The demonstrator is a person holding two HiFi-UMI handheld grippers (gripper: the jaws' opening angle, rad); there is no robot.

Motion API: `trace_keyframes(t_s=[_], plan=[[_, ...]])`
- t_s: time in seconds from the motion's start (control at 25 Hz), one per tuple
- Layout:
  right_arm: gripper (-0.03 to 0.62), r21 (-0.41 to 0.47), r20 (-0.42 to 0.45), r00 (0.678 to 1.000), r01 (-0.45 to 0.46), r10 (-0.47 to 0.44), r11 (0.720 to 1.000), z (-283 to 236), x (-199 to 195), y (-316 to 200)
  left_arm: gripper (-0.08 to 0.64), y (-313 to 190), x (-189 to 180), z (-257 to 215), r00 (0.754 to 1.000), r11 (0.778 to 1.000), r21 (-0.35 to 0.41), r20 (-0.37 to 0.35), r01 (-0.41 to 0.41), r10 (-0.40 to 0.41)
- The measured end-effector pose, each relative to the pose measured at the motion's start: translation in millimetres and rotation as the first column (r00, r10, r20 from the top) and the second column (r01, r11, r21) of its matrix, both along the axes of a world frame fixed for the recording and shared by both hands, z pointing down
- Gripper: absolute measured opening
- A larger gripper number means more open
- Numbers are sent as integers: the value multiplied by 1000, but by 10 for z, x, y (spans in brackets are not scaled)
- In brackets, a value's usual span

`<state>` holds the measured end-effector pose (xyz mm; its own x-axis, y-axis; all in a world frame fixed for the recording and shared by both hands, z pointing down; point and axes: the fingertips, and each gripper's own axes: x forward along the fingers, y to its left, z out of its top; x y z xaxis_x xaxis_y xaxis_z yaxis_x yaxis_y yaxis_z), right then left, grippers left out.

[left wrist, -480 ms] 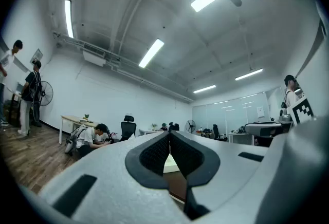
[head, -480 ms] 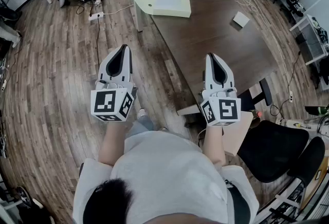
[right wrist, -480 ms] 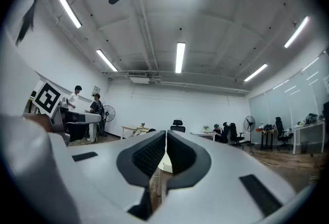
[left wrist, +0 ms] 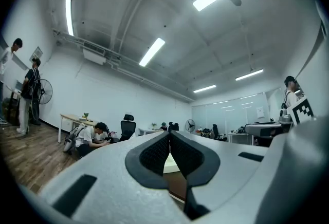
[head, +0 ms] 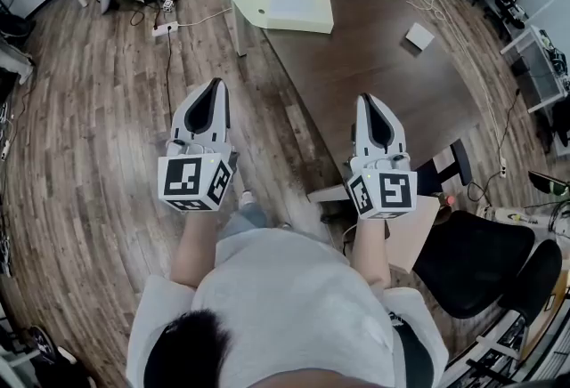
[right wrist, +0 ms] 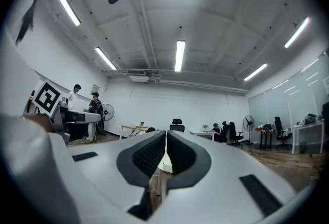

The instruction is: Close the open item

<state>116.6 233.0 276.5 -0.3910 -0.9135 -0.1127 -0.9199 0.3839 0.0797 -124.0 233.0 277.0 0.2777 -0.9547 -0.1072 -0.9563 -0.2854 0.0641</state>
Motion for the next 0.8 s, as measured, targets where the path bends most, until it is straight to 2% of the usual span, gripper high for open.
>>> trace_keyframes(t_s=[0.8], plan=[[14,9,23,999,-30,30,999,3,-568,-912,9,-947,-567,21,1000,1000,3,-5,-27,27]])
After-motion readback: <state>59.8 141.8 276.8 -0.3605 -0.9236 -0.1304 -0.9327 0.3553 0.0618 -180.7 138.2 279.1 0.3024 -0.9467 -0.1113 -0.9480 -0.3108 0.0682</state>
